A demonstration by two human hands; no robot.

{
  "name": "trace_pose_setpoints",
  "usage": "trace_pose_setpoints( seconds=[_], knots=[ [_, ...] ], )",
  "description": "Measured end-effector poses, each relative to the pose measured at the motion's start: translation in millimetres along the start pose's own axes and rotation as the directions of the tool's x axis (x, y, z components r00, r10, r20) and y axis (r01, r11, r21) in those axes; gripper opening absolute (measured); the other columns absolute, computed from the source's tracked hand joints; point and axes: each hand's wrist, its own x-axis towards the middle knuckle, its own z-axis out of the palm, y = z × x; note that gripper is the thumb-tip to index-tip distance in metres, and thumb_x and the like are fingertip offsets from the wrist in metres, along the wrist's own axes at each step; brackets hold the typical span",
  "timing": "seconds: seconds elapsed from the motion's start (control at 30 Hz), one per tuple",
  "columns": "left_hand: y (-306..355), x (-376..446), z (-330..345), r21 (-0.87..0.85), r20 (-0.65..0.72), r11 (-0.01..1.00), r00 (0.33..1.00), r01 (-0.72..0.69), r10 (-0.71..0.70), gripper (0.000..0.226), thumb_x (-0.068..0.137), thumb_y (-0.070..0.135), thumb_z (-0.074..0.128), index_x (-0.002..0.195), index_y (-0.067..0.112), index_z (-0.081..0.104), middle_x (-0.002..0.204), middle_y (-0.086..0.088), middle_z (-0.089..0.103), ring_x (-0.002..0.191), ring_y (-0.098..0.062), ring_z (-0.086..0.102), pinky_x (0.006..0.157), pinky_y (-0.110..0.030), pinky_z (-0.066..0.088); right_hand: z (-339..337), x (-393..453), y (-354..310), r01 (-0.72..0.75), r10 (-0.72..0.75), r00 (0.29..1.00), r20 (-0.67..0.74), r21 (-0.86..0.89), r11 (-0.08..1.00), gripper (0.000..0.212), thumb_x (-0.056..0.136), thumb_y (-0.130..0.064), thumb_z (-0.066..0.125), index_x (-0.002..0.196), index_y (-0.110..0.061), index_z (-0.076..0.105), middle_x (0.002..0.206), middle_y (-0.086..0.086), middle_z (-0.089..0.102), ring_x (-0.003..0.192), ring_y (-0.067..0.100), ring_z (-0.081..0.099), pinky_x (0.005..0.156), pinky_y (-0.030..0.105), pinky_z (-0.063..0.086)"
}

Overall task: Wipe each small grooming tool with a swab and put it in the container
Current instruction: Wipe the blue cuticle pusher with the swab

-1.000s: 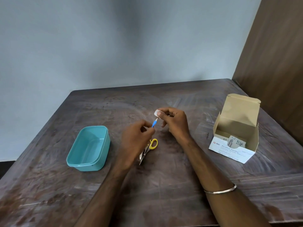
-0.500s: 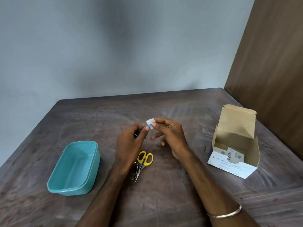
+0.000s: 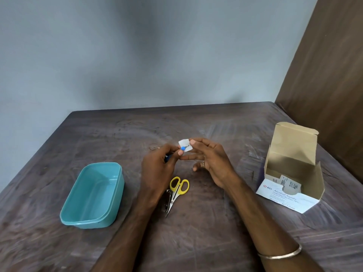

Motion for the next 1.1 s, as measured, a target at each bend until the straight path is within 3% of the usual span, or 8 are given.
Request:
trace_pose_setpoints(
  seconds=[0.1, 0.23, 0.43, 0.67, 0.83, 0.93, 1.03, 1.1],
  knots=[
    [-2.0, -0.2, -1.5, 0.055, 0.000, 0.996, 0.997, -0.073, 0.074, 0.007, 0.086, 0.016, 0.073, 0.093, 0.018, 0.076, 0.079, 0.020, 0.063, 0.073, 0.007, 0.058, 0.065, -0.006, 0.040, -2.8, -0.2, 0.2, 0.021, -0.021, 0.999, 0.028, -0.028, 0.999, 0.018, 0.094, -0.016, 0.066, 0.109, -0.008, 0.071, 0.107, 0.011, 0.077, 0.096, 0.033, 0.075, 0.052, 0.029, 0.047],
    [-6.0, 0.8, -1.9, 0.114, -0.003, 0.987, 0.994, -0.111, 0.112, 0.003, 0.086, 0.018, 0.073, 0.089, 0.018, 0.074, 0.074, 0.010, 0.066, 0.068, -0.004, 0.053, 0.061, -0.013, 0.037, -4.4, 1.4, 2.2, 0.034, -0.031, 0.998, 0.045, -0.056, 0.998, 0.011, 0.090, -0.009, 0.070, 0.101, -0.010, 0.073, 0.105, 0.012, 0.077, 0.093, 0.033, 0.076, 0.051, 0.028, 0.046],
    [-9.2, 2.5, -2.5, 0.136, 0.000, 0.987, 0.996, -0.083, 0.084, 0.003, 0.087, 0.020, 0.073, 0.088, 0.018, 0.073, 0.074, 0.004, 0.068, 0.068, -0.012, 0.057, 0.063, -0.030, 0.044, -7.1, 6.1, 6.4, 0.084, -0.085, 0.996, -0.013, -0.088, 0.993, 0.010, 0.088, -0.007, 0.069, 0.093, -0.011, 0.076, 0.097, 0.011, 0.075, 0.076, 0.025, 0.068, 0.049, 0.029, 0.041],
    [-12.2, 3.0, -2.8, 0.178, 0.000, 0.976, 0.992, -0.124, 0.126, 0.005, 0.085, 0.024, 0.072, 0.088, 0.019, 0.074, 0.072, 0.002, 0.069, 0.067, -0.016, 0.058, 0.063, -0.033, 0.044, -8.5, 5.3, 8.4, 0.192, -0.198, 0.980, 0.001, -0.244, 0.951, 0.011, 0.083, -0.011, 0.079, 0.093, -0.010, 0.076, 0.081, 0.006, 0.077, 0.057, 0.023, 0.064, 0.044, 0.024, 0.038],
    [-11.8, 3.3, -6.8, 0.241, -0.009, 0.957, 0.986, -0.162, 0.169, 0.011, 0.085, 0.025, 0.067, 0.086, 0.017, 0.074, 0.068, -0.001, 0.065, 0.067, -0.020, 0.055, 0.062, -0.033, 0.039, -9.9, 5.3, 9.2, 0.309, -0.315, 0.947, 0.061, -0.439, 0.844, 0.014, 0.085, -0.015, 0.079, 0.098, -0.011, 0.078, 0.084, 0.004, 0.078, 0.054, 0.027, 0.066, 0.048, 0.023, 0.047],
    [-14.6, 5.0, -8.5, 0.292, -0.019, 0.939, 0.981, -0.180, 0.194, 0.012, 0.084, 0.026, 0.066, 0.084, 0.017, 0.074, 0.069, -0.001, 0.066, 0.069, -0.021, 0.055, 0.064, -0.033, 0.040, -9.6, 6.5, 12.4, 0.364, -0.363, 0.924, 0.119, -0.558, 0.746, 0.010, 0.087, -0.021, 0.077, 0.097, -0.018, 0.078, 0.084, 0.000, 0.076, 0.053, 0.022, 0.066, 0.056, 0.035, 0.057],
    [-17.3, 6.1, -8.3, 0.298, -0.008, 0.936, 0.980, -0.187, 0.198, 0.016, 0.086, 0.032, 0.062, 0.084, 0.020, 0.072, 0.074, 0.002, 0.067, 0.073, -0.022, 0.056, 0.066, -0.036, 0.042, -8.1, 6.4, 13.4, 0.385, -0.377, 0.912, 0.159, -0.648, 0.658, 0.006, 0.092, -0.025, 0.071, 0.089, -0.023, 0.076, 0.075, -0.001, 0.072, 0.053, 0.018, 0.064, 0.055, 0.040, 0.055],
    [-15.5, 5.2, -7.5, 0.293, 0.004, 0.935, 0.978, -0.199, 0.207, 0.019, 0.086, 0.035, 0.061, 0.084, 0.020, 0.073, 0.074, 0.003, 0.067, 0.074, -0.021, 0.055, 0.066, -0.037, 0.042, -7.5, 6.6, 14.0, 0.411, -0.400, 0.897, 0.190, -0.691, 0.594, 0.014, 0.094, -0.024, 0.066, 0.081, -0.027, 0.071, 0.069, -0.004, 0.069, 0.053, 0.018, 0.062, 0.055, 0.045, 0.052]
  ],
)
